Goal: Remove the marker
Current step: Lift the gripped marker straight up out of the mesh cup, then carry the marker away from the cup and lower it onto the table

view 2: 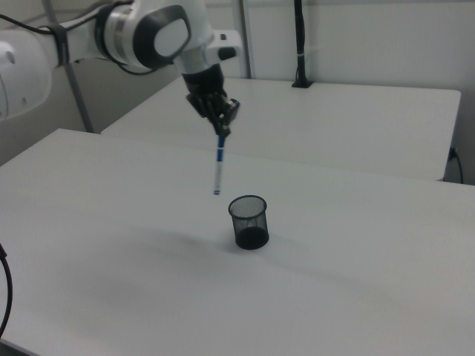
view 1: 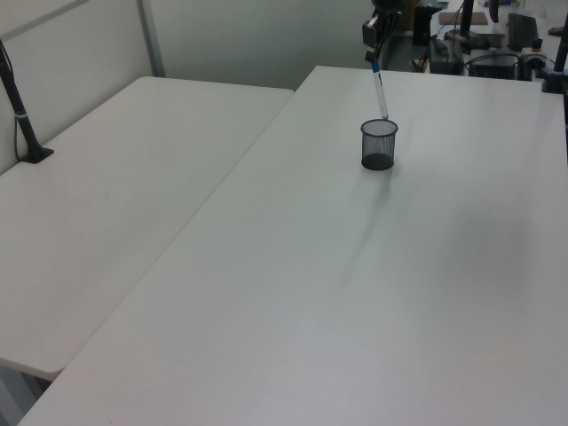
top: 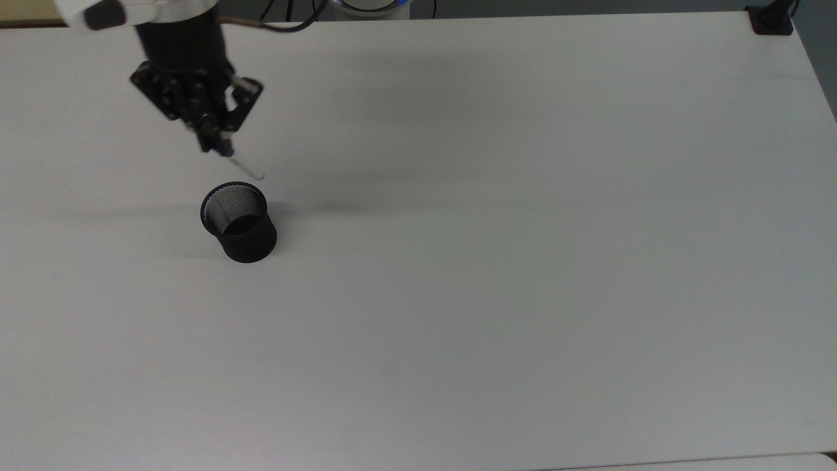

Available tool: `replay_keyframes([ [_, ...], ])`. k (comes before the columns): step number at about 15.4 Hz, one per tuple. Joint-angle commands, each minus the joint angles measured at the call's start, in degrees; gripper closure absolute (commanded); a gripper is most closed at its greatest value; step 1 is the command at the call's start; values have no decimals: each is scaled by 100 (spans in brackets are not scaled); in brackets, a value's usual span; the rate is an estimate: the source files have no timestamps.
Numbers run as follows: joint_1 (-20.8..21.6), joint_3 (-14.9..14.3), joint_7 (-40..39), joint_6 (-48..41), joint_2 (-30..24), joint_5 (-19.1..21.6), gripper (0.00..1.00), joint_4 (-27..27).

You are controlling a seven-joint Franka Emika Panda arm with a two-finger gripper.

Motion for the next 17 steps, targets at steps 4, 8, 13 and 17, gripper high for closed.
replay_keyframes([
  [4, 734, 1, 117, -1182, -81, 216, 92, -170],
  [8, 1219, 1, 152, -1403, 594, 216, 93, -338],
  [13, 1413, 1, 214, -1386, 1281, 207, 93, -338],
  [17, 1509, 1, 223, -1219, 1746, 154, 79, -303],
])
